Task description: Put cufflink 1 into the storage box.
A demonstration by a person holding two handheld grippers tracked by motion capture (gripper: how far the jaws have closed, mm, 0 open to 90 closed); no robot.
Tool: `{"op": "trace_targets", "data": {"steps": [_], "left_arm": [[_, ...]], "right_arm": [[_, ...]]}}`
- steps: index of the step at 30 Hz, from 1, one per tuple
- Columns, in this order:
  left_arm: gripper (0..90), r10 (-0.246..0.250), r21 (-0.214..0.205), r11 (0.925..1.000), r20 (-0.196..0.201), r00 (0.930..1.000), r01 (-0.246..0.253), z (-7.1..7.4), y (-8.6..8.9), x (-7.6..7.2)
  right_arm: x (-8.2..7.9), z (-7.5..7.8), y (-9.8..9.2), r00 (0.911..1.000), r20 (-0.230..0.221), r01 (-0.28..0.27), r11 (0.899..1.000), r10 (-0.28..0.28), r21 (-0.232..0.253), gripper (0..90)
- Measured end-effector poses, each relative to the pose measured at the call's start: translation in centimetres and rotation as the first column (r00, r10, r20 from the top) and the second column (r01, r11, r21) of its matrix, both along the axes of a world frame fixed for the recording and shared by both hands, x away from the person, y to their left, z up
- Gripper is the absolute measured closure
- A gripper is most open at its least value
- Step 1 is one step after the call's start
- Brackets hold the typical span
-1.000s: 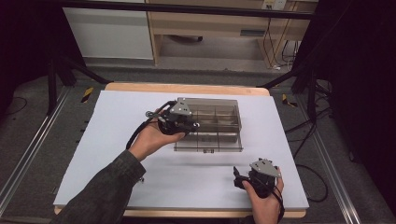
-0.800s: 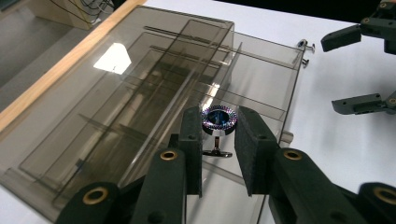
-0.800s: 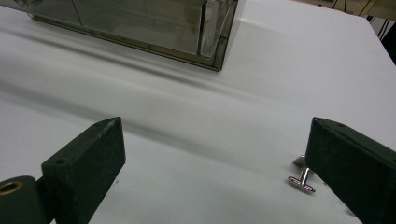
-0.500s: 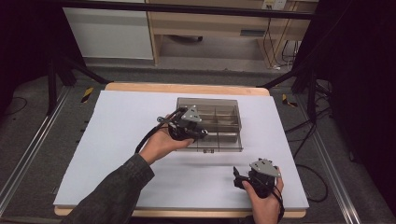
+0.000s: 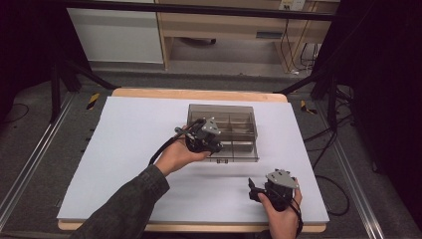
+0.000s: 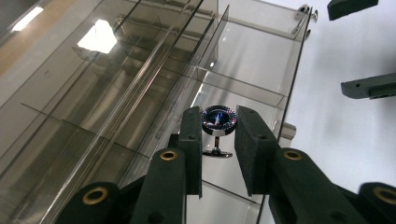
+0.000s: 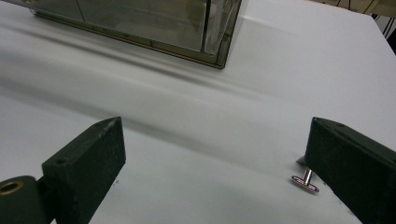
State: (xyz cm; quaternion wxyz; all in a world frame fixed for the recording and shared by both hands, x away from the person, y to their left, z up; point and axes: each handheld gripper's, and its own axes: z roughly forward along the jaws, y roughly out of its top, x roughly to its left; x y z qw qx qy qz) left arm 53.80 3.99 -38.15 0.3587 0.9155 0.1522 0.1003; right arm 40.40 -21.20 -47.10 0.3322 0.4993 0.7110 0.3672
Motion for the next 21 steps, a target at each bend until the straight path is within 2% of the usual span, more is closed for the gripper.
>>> {"op": "trace_targets", "data": {"steps": [10, 15, 17, 20, 21], "left_arm": [[72.3, -0.006, 0.014, 0.9999, -0.023, 0.9997, 0.006, -0.5, 0.1, 0.4], [68.7, 0.003, -0.014, 0.9999, -0.002, 1.0000, -0.003, 0.0, 0.4, 0.1], [66.4, 0.017, -0.038, 0.9992, 0.026, 0.9995, -0.016, 0.7, 0.9, -0.2], [63.9, 0.031, -0.059, 0.9979, 0.039, 0.9988, -0.029, 1.2, 1.4, -0.6], [63.1, 0.042, -0.072, 0.9967, 0.057, 0.9975, -0.038, 1.8, 2.0, -1.0]], "right_arm": [[0.0, 0.0, 0.0, 1.0000, -0.004, 0.000, 1.000, 0.000, 0.000, 5.5], [0.0, 0.0, -0.1, 1.0000, -0.005, 0.002, 1.000, -0.002, -0.002, 5.7], [-0.1, 0.1, -0.1, 1.0000, -0.003, 0.005, 1.000, -0.005, -0.003, 6.0], [-0.2, 0.1, -0.2, 0.9999, 0.004, 0.009, 1.000, -0.009, -0.009, 7.1], [-0.2, 0.2, -0.2, 0.9999, 0.009, 0.011, 1.000, -0.011, -0.012, 7.4]]}}
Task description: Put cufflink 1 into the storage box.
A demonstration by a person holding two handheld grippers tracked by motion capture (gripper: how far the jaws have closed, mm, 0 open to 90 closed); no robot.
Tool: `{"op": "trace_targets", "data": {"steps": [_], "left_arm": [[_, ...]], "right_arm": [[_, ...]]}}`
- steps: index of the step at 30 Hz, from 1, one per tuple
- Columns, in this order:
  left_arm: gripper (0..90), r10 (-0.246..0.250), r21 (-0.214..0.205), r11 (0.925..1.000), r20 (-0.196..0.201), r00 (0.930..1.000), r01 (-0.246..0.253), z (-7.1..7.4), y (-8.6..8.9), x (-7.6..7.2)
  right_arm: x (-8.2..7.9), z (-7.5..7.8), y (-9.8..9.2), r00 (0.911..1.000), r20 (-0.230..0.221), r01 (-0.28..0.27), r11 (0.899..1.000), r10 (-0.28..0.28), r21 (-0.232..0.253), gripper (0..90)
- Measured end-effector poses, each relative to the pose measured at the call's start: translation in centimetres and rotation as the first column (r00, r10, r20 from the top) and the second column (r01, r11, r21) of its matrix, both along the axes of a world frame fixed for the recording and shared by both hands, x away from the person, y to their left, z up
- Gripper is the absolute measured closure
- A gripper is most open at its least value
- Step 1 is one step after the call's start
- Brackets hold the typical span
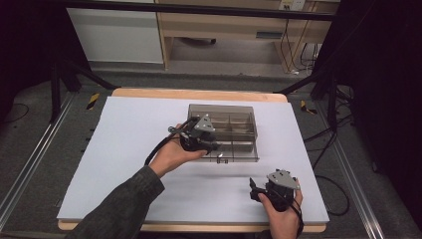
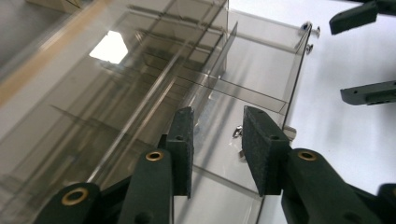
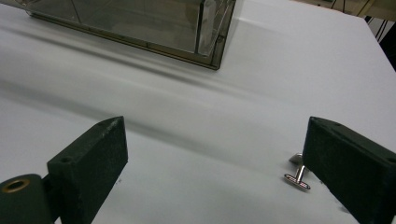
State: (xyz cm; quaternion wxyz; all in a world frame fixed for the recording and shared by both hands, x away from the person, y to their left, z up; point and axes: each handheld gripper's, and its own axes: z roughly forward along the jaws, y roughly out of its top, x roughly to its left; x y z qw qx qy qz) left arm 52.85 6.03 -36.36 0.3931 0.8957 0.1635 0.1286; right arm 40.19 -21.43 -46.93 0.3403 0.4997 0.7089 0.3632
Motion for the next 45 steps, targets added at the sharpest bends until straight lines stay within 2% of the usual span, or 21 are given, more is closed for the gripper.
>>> {"op": "trace_targets", "data": {"steps": [4, 8, 10, 12, 15, 17, 19, 20, 21, 22, 23, 25, 27, 28, 29, 31, 32, 36, 39, 44, 45], "left_arm": [[55.8, 0.036, -0.042, 0.9985, 0.037, 0.9987, -0.035, 1.1, 1.8, -0.9], [47.3, 0.059, -0.039, 0.9977, 0.076, 0.9954, -0.056, 1.4, 3.5, -2.0], [45.1, 0.083, -0.035, 0.9963, 0.116, 0.9898, -0.079, 1.4, 4.7, -3.0], [35.6, 0.100, -0.034, 0.9948, 0.149, 0.9837, -0.096, 1.2, 6.0, -4.0], [23.9, 0.134, -0.039, 0.9909, 0.164, 0.9773, -0.129, 0.1, 8.8, -5.6], [17.1, 0.168, -0.049, 0.9856, 0.158, 0.9730, -0.162, -0.9, 10.5, -6.1], [14.1, 0.200, -0.069, 0.9791, 0.147, 0.9688, -0.191, -1.9, 12.2, -6.6], [13.1, 0.200, -0.069, 0.9791, 0.147, 0.9688, -0.191, -1.9, 12.2, -6.6], [11.7, 0.204, -0.066, 0.9786, 0.168, 0.9646, -0.195, -3.0, 13.8, -6.9], [10.7, 0.216, -0.065, 0.9759, 0.161, 0.9630, -0.208, -3.7, 14.5, -7.2], [10.1, 0.216, -0.065, 0.9759, 0.161, 0.9630, -0.208, -3.7, 14.5, -7.2], [8.6, 0.229, -0.060, 0.9731, 0.158, 0.9605, -0.222, -5.6, 16.8, -8.0], [8.5, 0.254, -0.079, 0.9665, 0.155, 0.9547, -0.244, -6.8, 18.1, -8.4], [8.0, 0.254, -0.079, 0.9665, 0.155, 0.9547, -0.244, -6.8, 18.1, -8.4], [7.8, 0.284, -0.078, 0.9583, 0.158, 0.9457, -0.275, -7.5, 19.1, -8.3], [7.8, 0.308, -0.075, 0.9510, 0.162, 0.9374, -0.300, -7.7, 19.7, -8.0], [7.8, 0.331, -0.099, 0.9428, 0.167, 0.9286, -0.318, -7.7, 20.0, -8.0], [7.9, 0.366, -0.129, 0.9290, 0.188, 0.9112, -0.347, -7.4, 20.4, -7.9], [7.8, 0.365, -0.123, 0.9303, 0.214, 0.9061, -0.346, -7.5, 20.3, -7.9], [7.8, 0.367, -0.130, 0.9293, 0.218, 0.9043, -0.346, -8.0, 20.4, -8.3], [7.8, 0.374, -0.119, 0.9272, 0.233, 0.8977, -0.355, -8.2, 20.7, -8.5]], "right_arm": [[-0.2, 0.2, -0.1, 1.0000, 0.001, 0.006, 1.000, -0.006, 0.007, 11.6], [-0.2, 0.8, -0.5, 0.9998, -0.002, 0.019, 1.000, -0.019, -0.014, 18.4], [0.1, 1.3, -0.8, 0.9995, -0.029, 0.014, 0.999, -0.015, -0.029, 22.9], [0.5, 2.3, -1.7, 0.9971, -0.076, -0.007, 1.000, 0.004, -0.030, 28.1], [1.2, 3.7, -3.1, 0.9918, -0.127, -0.009, 0.999, 0.004, -0.034, 37.3], [2.0, 4.3, -4.2, 0.9858, -0.166, 0.018, 0.997, -0.029, -0.069, 42.3], [2.7, 4.7, -5.2, 0.9771, -0.209, 0.028, 0.998, -0.038, -0.051, 46.6], [2.7, 4.7, -5.2, 0.9771, -0.209, 0.028, 0.998, -0.038, -0.051, 46.6], [3.3, 5.0, -5.8, 0.9649, -0.260, 0.025, 0.999, -0.036, -0.045, 51.1], [3.6, 5.1, -6.1, 0.9589, -0.281, 0.024, 0.999, -0.036, -0.045, 53.5], [3.6, 5.1, -6.1, 0.9589, -0.281, 0.024, 0.999, -0.036, -0.045, 53.5], [4.2, 5.0, -6.9, 0.9398, -0.337, 0.049, 0.998, -0.059, -0.039, 60.5], [4.6, 4.8, -7.6, 0.9281, -0.365, 0.066, 0.997, -0.072, -0.029, 64.9], [4.6, 4.8, -7.6, 0.9281, -0.365, 0.066, 0.997, -0.072, -0.029, 64.9], [4.9, 4.4, -8.0, 0.9132, -0.399, 0.082, 0.997, -0.082, -0.017, 68.5], [5.4, 4.0, -8.3, 0.9027, -0.423, 0.083, 0.996, -0.081, -0.013, 70.6], [5.6, 3.8, -8.4, 0.8987, -0.432, 0.084, 0.996, -0.078, -0.006, 71.5], [6.2, 3.4, -8.4, 0.8983, -0.430, 0.087, 0.996, -0.089, -0.024, 72.4], [6.7, 3.0, -8.5, 0.8932, -0.441, 0.087, 0.996, -0.090, -0.027, 71.4], [7.0, 2.8, -8.8, 0.8881, -0.452, 0.088, 0.996, -0.085, -0.013, 68.3], [7.0, 2.7, -8.8, 0.8866, -0.455, 0.085, 0.996, -0.082, -0.015, 68.3]]}}
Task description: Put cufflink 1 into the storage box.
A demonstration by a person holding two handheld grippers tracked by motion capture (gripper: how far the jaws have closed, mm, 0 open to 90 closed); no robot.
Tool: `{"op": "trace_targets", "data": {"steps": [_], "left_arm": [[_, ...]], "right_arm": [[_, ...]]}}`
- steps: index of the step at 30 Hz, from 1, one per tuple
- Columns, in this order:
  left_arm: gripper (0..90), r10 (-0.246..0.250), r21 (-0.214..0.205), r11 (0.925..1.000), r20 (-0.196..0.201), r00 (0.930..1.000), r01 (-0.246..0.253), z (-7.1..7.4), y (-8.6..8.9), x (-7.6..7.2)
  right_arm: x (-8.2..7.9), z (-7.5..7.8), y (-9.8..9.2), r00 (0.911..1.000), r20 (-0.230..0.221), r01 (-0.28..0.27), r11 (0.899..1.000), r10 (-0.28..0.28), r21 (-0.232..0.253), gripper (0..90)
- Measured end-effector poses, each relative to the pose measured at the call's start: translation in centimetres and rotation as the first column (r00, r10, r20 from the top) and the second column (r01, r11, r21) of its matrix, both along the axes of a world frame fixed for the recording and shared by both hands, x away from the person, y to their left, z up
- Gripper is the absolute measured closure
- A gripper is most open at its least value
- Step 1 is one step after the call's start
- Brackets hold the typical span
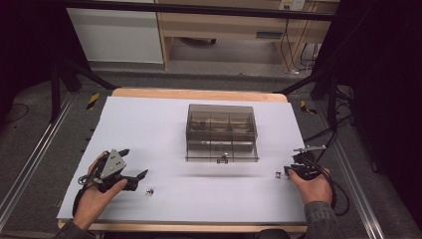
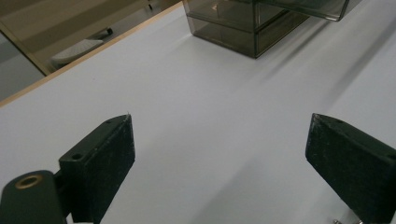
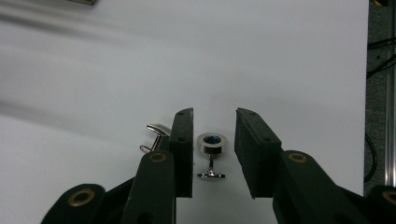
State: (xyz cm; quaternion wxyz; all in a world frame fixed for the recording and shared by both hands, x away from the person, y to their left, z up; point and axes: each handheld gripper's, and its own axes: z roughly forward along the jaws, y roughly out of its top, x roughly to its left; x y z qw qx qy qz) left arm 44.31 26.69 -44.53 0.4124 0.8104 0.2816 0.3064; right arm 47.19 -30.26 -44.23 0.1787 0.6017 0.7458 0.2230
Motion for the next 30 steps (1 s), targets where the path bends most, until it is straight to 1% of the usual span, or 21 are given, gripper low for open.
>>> {"op": "trace_targets", "data": {"steps": [1, 2, 3, 5, 6, 7, 11, 12, 14, 17, 19, 20, 21, 22, 26, 30], "left_arm": [[7.8, 0.000, 0.000, 1.0000, 0.000, 1.0000, 0.000, 0.0, 0.0, 0.0], [7.8, 0.018, 0.008, 0.9998, -0.003, 0.9998, -0.018, -0.2, 0.3, -0.1], [7.9, 0.018, 0.008, 0.9998, -0.003, 0.9998, -0.018, -0.2, 0.3, -0.1], [7.8, 0.033, -0.006, 0.9994, -0.012, 0.9994, -0.034, -0.3, 0.7, -0.2], [7.9, 0.033, -0.006, 0.9994, -0.012, 0.9994, -0.034, -0.3, 0.7, -0.2], [7.8, 0.039, -0.005, 0.9992, -0.012, 0.9992, -0.039, -0.5, 0.9, -0.2], [7.8, 0.043, 0.000, 0.9991, -0.017, 0.9989, -0.043, -0.6, 1.0, -0.2], [7.8, 0.046, 0.019, 0.9988, -0.022, 0.9987, -0.045, -0.6, 1.0, -0.3], [7.9, 0.046, 0.017, 0.9988, -0.024, 0.9987, -0.045, -0.6, 1.0, -0.3], [7.8, 0.051, 0.011, 0.9987, -0.021, 0.9985, -0.050, -0.7, 1.2, -0.4], [7.9, 0.051, 0.019, 0.9986, -0.023, 0.9984, -0.050, -0.7, 1.3, -0.4], [7.9, 0.053, 0.013, 0.9985, -0.025, 0.9983, -0.053, -0.7, 1.3, -0.4], [7.9, 0.054, 0.015, 0.9984, -0.026, 0.9982, -0.054, -0.7, 1.4, -0.4], [7.9, 0.055, 0.014, 0.9984, -0.027, 0.9981, -0.054, -0.8, 1.4, -0.4], [7.9, 0.056, 0.008, 0.9984, -0.027, 0.9981, -0.056, -0.8, 1.4, -0.4], [7.9, 0.058, 0.009, 0.9983, -0.029, 0.9979, -0.058, -0.9, 1.4, -0.4]], "right_arm": [[0.0, 0.0, 0.0, 1.0000, 0.000, 0.000, 1.000, 0.000, 0.000, 68.3], [0.0, -0.1, -0.1, 1.0000, 0.004, 0.003, 1.000, -0.003, -0.001, 68.9], [0.0, -0.2, -0.3, 1.0000, 0.002, 0.009, 1.000, -0.009, 0.002, 68.9], [0.0, -0.3, -0.5, 1.0000, -0.004, 0.007, 1.000, -0.007, 0.015, 68.3], [0.0, -0.3, -0.5, 1.0000, -0.004, 0.007, 1.000, -0.007, 0.015, 68.3], [-0.1, -0.3, -0.5, 0.9999, -0.014, -0.005, 1.000, 0.005, 0.020, 67.3], [0.0, -0.5, -0.5, 0.9998, -0.018, -0.002, 1.000, 0.002, 0.020, 66.5], [0.1, -0.7, -0.5, 0.9996, -0.028, 0.000, 1.000, 0.001, 0.020, 66.2], [0.2, -0.8, -0.6, 0.9996, -0.027, -0.005, 1.000, 0.005, 0.018, 66.2], [0.5, -1.1, -0.7, 0.9991, -0.040, -0.013, 1.000, 0.014, 0.024, 66.7], [0.5, -1.2, -0.7, 0.9988, -0.047, -0.010, 1.000, 0.011, 0.029, 66.9], [0.6, -1.3, -0.7, 0.9987, -0.049, -0.012, 1.000, 0.013, 0.027, 67.2], [0.8, -1.4, -0.6, 0.9984, -0.053, -0.020, 0.999, 0.022, 0.024, 68.6], [0.8, -1.4, -0.5, 0.9980, -0.060, -0.017, 1.000, 0.019, 0.024, 69.4], [0.9, -1.5, -0.4, 0.9981, -0.057, -0.024, 1.000, 0.024, 0.016, 72.4], [0.8, -1.4, -0.3, 0.9980, -0.057, -0.027, 1.000, 0.027, 0.007, 73.1]]}}
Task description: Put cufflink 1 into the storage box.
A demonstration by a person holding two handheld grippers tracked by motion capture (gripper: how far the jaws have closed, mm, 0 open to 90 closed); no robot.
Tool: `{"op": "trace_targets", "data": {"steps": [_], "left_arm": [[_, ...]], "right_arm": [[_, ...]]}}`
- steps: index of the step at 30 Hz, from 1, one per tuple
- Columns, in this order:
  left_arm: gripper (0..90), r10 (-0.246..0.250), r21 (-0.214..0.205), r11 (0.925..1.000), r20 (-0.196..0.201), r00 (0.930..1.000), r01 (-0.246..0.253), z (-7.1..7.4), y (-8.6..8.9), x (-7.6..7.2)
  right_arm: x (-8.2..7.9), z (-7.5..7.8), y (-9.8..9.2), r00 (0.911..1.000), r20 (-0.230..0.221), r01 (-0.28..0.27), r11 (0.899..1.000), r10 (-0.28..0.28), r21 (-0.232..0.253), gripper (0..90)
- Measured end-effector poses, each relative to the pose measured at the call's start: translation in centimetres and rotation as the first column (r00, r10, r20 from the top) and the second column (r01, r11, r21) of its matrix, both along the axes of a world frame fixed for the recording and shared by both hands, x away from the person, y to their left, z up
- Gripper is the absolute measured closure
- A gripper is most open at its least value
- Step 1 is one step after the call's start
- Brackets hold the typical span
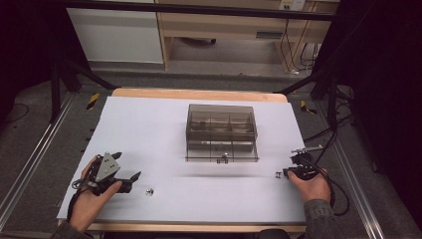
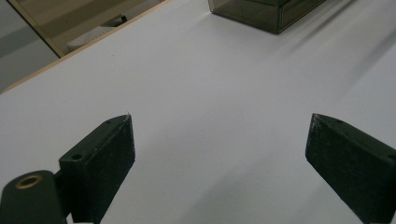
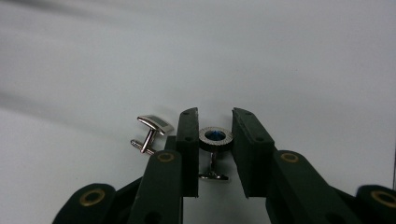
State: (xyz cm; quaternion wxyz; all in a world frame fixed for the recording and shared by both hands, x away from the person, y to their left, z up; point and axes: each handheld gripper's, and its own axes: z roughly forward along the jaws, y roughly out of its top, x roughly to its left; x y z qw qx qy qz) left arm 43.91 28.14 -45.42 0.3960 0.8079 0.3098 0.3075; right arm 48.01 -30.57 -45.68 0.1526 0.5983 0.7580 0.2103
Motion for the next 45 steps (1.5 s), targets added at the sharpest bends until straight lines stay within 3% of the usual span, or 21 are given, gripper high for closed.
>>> {"op": "trace_targets", "data": {"steps": [14, 22, 25, 26, 27, 29, 30, 32, 33, 34, 35, 38, 45], "left_arm": [[8.1, 0.003, 0.012, 0.9999, -0.010, 0.9999, -0.003, -0.2, 0.1, 0.0], [8.1, 0.006, 0.017, 0.9998, -0.023, 0.9997, -0.006, -0.5, 0.2, 0.1], [8.1, 0.007, 0.016, 0.9999, -0.026, 0.9996, -0.006, -0.7, 0.2, 0.2], [8.1, 0.007, 0.015, 0.9999, -0.028, 0.9996, -0.007, -0.7, 0.2, 0.2], [8.1, 0.009, 0.011, 0.9999, -0.030, 0.9995, -0.008, -0.7, 0.3, 0.2], [8.1, 0.013, 0.002, 0.9999, -0.034, 0.9993, -0.013, -0.8, 0.3, 0.2], [8.1, 0.016, -0.002, 0.9999, -0.034, 0.9993, -0.016, -0.9, 0.4, 0.2], [8.0, 0.023, -0.018, 0.9996, -0.040, 0.9989, -0.024, -1.0, 0.6, 0.3], [8.0, 0.023, -0.018, 0.9996, -0.040, 0.9989, -0.024, -1.0, 0.6, 0.3], [8.0, 0.031, -0.042, 0.9986, -0.048, 0.9983, -0.034, -1.3, 0.7, 0.5], [8.0, 0.031, -0.042, 0.9986, -0.048, 0.9983, -0.034, -1.3, 0.7, 0.5], [8.0, 0.040, -0.052, 0.9977, -0.058, 0.9975, -0.043, -1.5, 0.8, 0.6], [8.0, 0.038, -0.053, 0.9977, -0.050, 0.9980, -0.041, -1.5, 0.8, 0.6]], "right_arm": [[-0.5, 0.7, -0.4, 0.9996, 0.029, -0.001, 1.000, 0.000, 0.030, 73.4], [-0.6, 3.7, 0.4, 0.9940, 0.104, -0.036, 0.999, 0.032, 0.041, 73.3], [-0.7, 5.6, 1.0, 0.9869, 0.150, -0.064, 0.997, 0.058, 0.035, 73.4], [-0.7, 6.9, 1.5, 0.9802, 0.183, -0.083, 0.996, 0.076, 0.035, 73.3], [-0.7, 6.9, 1.5, 0.9802, 0.183, -0.083, 0.996, 0.076, 0.035, 73.3], [-0.7, 8.6, 2.5, 0.9676, 0.230, -0.115, 0.993, 0.103, 0.038, 73.3], [-0.7, 8.6, 2.5, 0.9676, 0.230, -0.115, 0.993, 0.103, 0.038, 73.3], [-0.9, 9.9, 3.8, 0.9514, 0.277, -0.153, 0.987, 0.134, 0.051, 73.4], [-0.9, 9.9, 3.8, 0.9514, 0.277, -0.153, 0.987, 0.134, 0.051, 73.4], [-0.9, 10.4, 4.6, 0.9421, 0.298, -0.176, 0.983, 0.153, 0.051, 73.4], [-0.9, 10.4, 4.6, 0.9421, 0.298, -0.176, 0.983, 0.153, 0.051, 73.4], [-0.8, 11.2, 6.2, 0.9275, 0.327, -0.212, 0.975, 0.181, 0.060, 73.3], [-0.1, 11.9, 8.3, 0.9112, 0.346, -0.263, 0.962, 0.224, 0.069, 73.4]]}}
